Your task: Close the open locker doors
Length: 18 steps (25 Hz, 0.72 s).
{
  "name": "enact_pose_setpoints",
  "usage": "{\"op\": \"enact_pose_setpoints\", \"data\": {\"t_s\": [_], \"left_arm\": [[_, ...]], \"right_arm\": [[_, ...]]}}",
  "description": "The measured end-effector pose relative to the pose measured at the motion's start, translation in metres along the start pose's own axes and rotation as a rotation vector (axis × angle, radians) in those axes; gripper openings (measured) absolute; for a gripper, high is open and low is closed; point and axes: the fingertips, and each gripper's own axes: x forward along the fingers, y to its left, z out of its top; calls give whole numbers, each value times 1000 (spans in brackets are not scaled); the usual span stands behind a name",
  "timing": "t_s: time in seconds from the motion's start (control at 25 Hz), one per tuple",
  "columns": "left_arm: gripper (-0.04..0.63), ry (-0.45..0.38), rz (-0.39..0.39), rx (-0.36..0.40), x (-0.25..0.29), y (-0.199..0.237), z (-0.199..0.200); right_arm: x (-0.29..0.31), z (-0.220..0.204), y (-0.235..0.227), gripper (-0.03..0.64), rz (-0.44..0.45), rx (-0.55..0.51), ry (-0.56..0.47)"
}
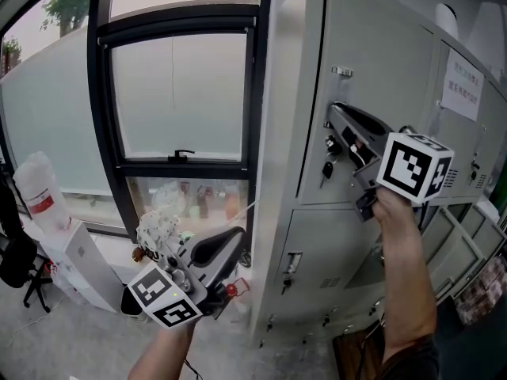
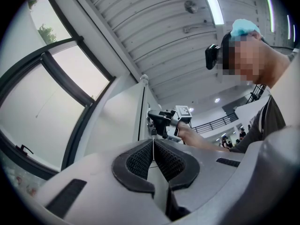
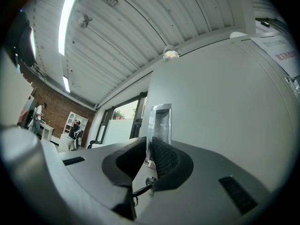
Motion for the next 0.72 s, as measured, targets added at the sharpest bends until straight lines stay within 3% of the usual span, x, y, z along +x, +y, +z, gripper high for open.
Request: {"op": "enact_pose_setpoints", "data": {"t_s": [0.72], "left_arm": [[12,9,-6,-8,9,17,-6]], "right_arm": [[14,-6,-11,41,-11,-9,0]]}}
